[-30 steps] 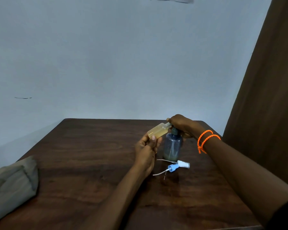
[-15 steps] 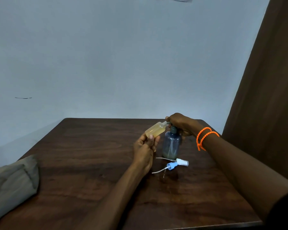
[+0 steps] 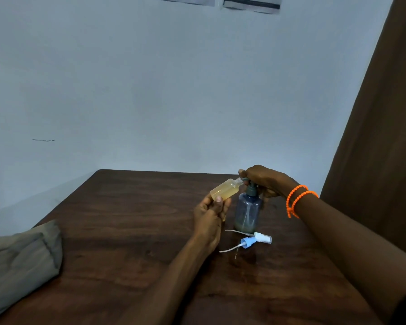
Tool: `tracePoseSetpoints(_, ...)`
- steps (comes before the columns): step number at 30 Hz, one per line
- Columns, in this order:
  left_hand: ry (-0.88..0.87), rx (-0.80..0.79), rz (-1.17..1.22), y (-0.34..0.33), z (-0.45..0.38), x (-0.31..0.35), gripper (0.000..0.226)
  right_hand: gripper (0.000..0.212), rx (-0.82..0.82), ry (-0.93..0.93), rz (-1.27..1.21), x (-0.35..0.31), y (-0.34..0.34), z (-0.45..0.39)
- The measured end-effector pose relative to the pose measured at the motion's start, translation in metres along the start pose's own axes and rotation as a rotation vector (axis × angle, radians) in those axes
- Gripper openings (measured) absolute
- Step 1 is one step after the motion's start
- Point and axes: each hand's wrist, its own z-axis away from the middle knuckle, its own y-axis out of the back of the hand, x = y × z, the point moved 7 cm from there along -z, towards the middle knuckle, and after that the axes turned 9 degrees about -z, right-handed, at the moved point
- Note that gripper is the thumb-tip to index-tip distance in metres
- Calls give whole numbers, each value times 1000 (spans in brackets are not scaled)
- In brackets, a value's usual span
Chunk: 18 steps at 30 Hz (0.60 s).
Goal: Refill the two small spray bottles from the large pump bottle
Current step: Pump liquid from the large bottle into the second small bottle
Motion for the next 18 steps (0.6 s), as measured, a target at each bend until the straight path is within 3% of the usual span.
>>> tracePoseSetpoints(5,-7,-12,-7,-1,-2,-1,30,28,13,23,-129,3,-7,-1)
tracePoseSetpoints(12,-1,0,-2,0,0,1,32,27,27,14,-63,-1,-2,1)
tracePoseSetpoints(16,-9,-9,-19,-1,-2,0,31,23,19,40,-217,4,-8,-4)
tracePoseSetpoints(18,-7,-13,-18,-1,-1,0,31,26,22,55,-182,4,-9,-3)
